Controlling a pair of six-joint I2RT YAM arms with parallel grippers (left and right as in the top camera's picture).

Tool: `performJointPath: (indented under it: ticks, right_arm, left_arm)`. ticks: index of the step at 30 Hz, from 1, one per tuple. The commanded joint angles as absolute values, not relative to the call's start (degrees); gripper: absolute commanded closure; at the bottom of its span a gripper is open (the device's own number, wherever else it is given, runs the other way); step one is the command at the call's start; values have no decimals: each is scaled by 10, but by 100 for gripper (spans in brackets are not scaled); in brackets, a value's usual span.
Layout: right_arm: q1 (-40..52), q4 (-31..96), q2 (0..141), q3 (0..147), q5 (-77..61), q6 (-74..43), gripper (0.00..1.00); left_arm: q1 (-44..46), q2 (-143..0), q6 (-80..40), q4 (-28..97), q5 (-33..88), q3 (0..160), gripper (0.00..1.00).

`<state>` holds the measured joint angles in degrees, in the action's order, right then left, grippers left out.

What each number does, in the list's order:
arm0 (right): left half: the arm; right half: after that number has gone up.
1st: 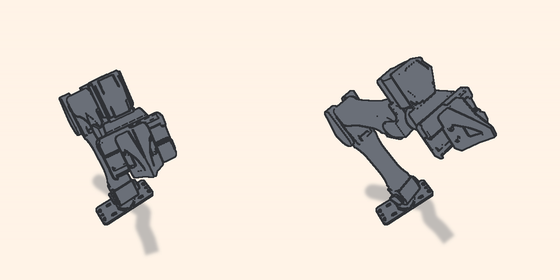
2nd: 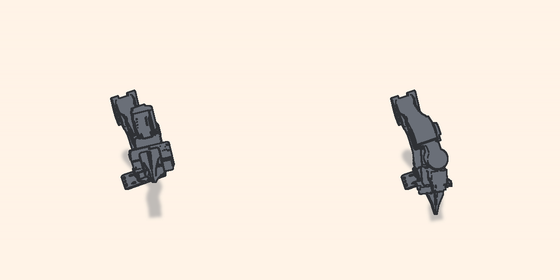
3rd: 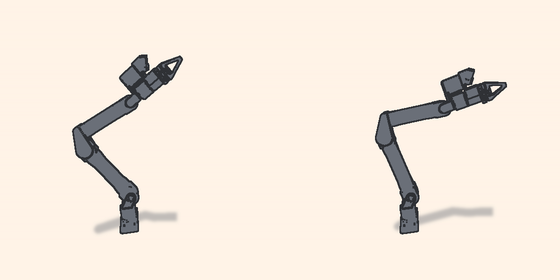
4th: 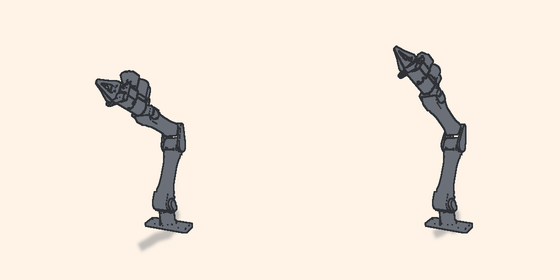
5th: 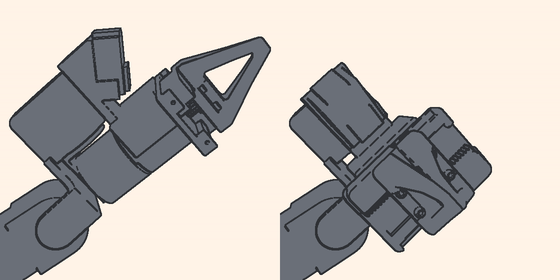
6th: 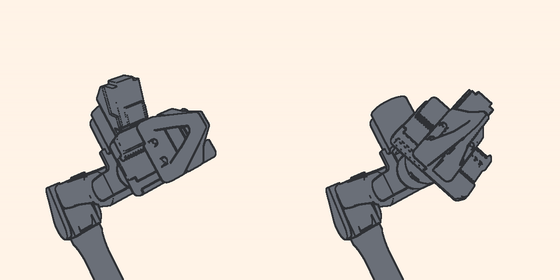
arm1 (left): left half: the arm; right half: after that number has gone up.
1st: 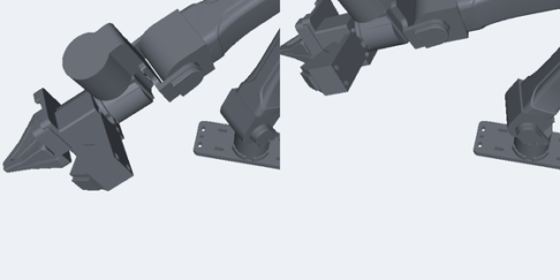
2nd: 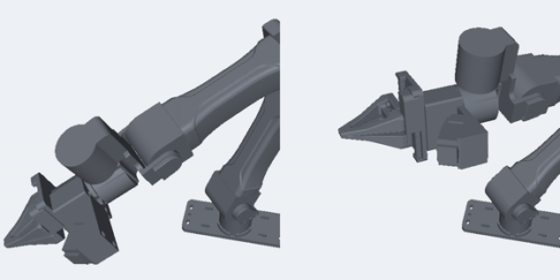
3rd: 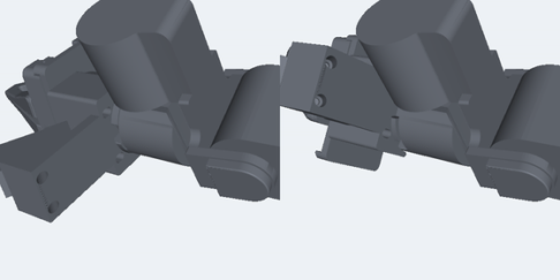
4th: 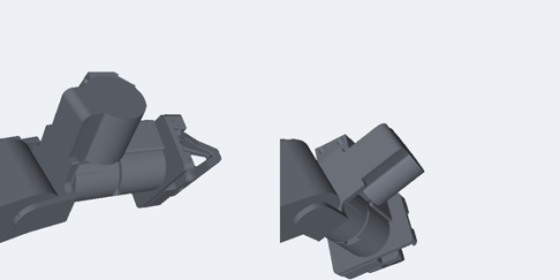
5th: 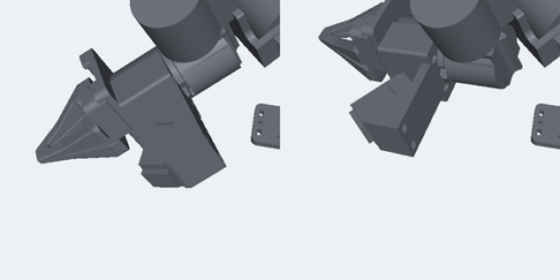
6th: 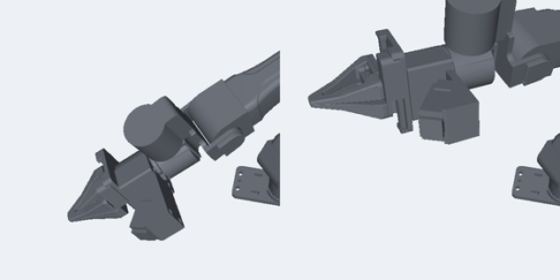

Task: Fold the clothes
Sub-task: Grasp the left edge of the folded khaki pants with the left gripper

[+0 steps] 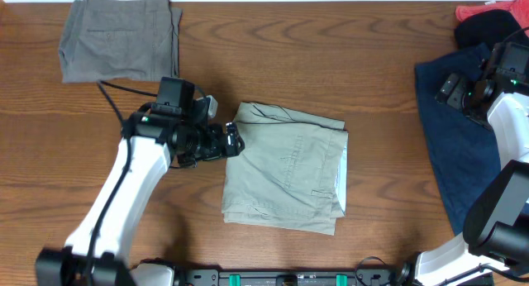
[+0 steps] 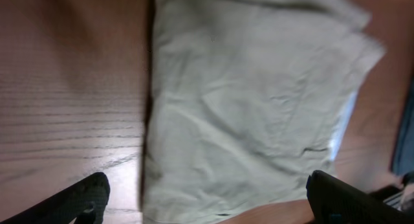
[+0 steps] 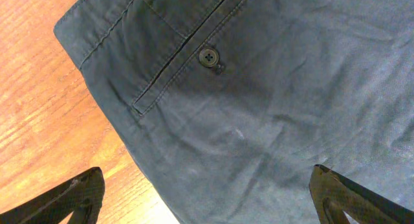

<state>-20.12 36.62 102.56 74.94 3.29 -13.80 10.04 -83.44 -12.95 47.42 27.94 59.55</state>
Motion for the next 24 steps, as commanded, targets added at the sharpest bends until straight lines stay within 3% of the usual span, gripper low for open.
performJointPath:
  ticks: [1, 12, 24]
  right_arm:
    - [-202, 367, 1013, 755, 36, -132, 1]
    - [-202, 367, 1013, 755, 36, -132, 1]
    - [-202, 367, 1013, 755, 36, -132, 1]
  left_arm:
    - [97, -889, -72, 475, 316, 584, 2]
    - [97, -1047, -11, 438, 316, 584, 2]
    - [120, -1083, 3, 424, 399, 583, 2]
